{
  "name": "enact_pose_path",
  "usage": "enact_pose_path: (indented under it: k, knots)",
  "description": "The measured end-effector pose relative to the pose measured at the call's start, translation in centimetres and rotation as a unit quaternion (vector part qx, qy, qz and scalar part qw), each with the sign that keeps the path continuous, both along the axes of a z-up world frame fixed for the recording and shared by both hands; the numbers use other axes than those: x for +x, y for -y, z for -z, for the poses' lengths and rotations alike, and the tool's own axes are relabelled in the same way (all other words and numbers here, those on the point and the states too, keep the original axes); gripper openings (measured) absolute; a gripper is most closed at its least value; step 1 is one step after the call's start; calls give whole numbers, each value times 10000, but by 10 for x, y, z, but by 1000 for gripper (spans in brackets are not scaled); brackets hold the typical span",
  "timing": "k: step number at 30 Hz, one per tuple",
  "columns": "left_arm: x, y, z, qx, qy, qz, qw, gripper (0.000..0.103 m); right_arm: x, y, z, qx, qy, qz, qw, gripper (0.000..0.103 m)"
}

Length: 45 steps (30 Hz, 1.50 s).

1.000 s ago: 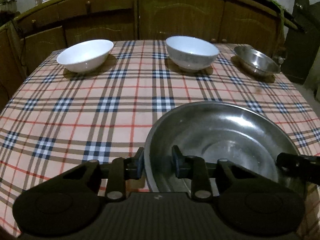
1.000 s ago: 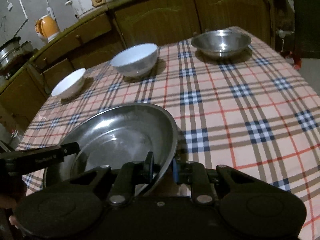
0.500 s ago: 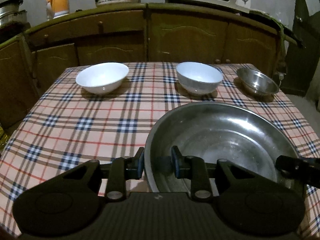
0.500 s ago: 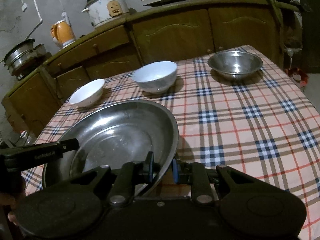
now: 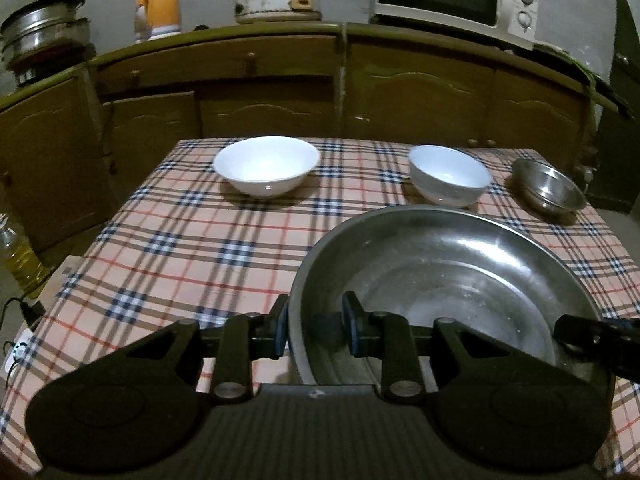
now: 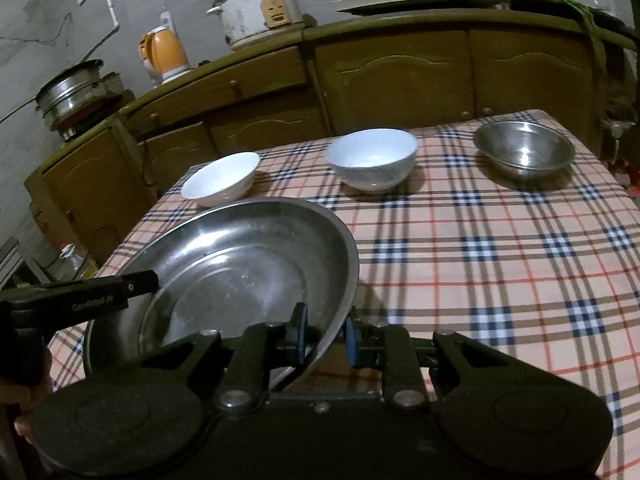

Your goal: Organize plates and bowls

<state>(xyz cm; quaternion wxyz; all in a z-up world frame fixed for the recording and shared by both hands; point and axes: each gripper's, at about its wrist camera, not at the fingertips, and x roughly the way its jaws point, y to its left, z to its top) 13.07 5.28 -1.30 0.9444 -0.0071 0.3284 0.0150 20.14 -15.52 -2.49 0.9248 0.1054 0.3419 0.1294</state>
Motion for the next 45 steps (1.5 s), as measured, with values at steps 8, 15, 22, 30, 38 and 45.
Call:
enact_pose_path:
  k: [8, 15, 22, 30, 38, 45]
  knots:
    - [1, -34, 2, -13, -17, -293, 9996, 27, 7, -38, 1, -56, -18, -210, 9998, 25]
    - [4, -68, 8, 11, -76, -575, 9983, 27, 15, -76, 6, -88, -78, -437, 9990, 25]
    - [10, -103, 19, -10, -190, -855, 9962, 27, 26, -117, 16, -180, -145, -627, 9978, 26]
    - [20, -135, 30, -18, -281, -1049, 9941, 27, 45, -153, 27, -252, -214, -766, 9965, 26]
    - [28, -157, 40, -50, -309, -1216, 9921, 28, 59, -177, 39, -299, -244, -874, 9954, 26]
    - [30, -163, 50, -59, -405, -1270, 9911, 28, 63, -184, 49, -323, -342, -901, 9948, 27]
